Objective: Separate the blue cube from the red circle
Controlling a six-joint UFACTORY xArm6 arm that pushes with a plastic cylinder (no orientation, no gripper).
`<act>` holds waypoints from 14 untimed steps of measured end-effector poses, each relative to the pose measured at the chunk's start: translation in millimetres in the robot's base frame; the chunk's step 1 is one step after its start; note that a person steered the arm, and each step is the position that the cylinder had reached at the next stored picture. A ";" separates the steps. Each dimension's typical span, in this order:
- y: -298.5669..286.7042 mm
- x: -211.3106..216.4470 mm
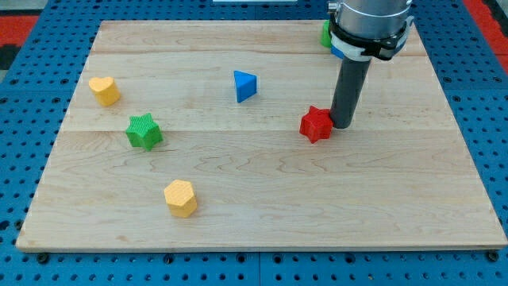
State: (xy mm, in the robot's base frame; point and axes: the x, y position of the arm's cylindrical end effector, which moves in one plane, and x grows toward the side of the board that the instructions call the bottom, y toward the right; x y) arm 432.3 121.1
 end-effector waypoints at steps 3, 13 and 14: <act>0.0 1.0; -66.6 -163.1; -66.6 -163.4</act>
State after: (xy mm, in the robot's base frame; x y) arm 268.9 54.5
